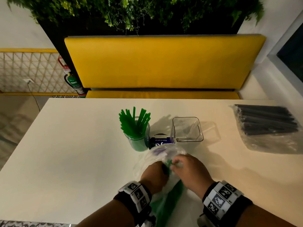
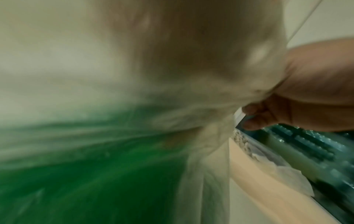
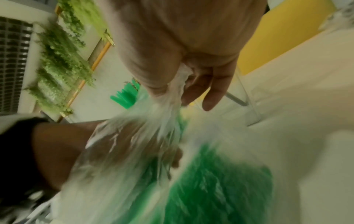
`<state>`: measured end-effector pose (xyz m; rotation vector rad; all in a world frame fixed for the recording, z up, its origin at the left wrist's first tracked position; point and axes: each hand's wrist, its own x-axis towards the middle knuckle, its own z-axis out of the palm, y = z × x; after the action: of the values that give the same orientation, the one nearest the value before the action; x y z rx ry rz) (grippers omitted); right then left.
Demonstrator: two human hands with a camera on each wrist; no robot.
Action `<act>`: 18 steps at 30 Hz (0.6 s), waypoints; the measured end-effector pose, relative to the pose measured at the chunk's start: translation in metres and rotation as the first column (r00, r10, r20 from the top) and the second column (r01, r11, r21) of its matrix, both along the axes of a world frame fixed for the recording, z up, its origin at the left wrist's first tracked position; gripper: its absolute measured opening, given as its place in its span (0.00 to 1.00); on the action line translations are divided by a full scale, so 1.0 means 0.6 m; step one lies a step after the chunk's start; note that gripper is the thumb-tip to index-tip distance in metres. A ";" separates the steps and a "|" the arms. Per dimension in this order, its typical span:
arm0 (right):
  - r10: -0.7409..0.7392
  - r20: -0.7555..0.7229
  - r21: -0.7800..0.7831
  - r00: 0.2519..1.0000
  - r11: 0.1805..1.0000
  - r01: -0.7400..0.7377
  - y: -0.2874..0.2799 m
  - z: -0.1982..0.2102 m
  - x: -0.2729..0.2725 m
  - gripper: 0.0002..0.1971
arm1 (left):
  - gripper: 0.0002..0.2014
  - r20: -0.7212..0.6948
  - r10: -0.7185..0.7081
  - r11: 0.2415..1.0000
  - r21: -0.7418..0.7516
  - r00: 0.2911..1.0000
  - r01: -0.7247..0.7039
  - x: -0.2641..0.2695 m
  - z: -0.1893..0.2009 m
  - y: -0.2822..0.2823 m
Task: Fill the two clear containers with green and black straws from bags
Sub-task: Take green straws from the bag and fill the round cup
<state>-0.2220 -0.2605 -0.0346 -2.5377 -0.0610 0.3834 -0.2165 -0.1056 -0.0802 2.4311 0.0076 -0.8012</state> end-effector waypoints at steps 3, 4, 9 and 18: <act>-0.015 0.055 0.028 0.998 1.000 0.013 -0.011 0.001 0.004 0.12 | 0.11 0.007 -0.014 0.992 -0.124 1.000 0.014 -0.009 0.027 0.033; -0.010 0.037 0.012 0.999 1.000 0.010 -0.013 0.005 0.003 0.14 | 0.08 -0.002 -0.021 0.982 -0.187 1.000 0.021 -0.011 0.040 0.043; 0.165 -0.021 -0.250 0.986 0.954 -0.165 -0.010 0.023 0.003 0.18 | 0.03 -0.032 -0.087 0.878 -0.475 0.996 0.062 -0.019 0.118 0.082; 0.534 -0.145 -0.345 0.833 0.762 -0.548 0.040 0.054 0.012 0.48 | 0.10 0.034 0.684 0.216 -0.964 0.728 -0.158 0.059 0.296 0.187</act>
<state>-0.2150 -0.2367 -0.0024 -2.8525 -0.8004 0.7288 -0.1808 0.0064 0.0977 1.2534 0.0530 0.1525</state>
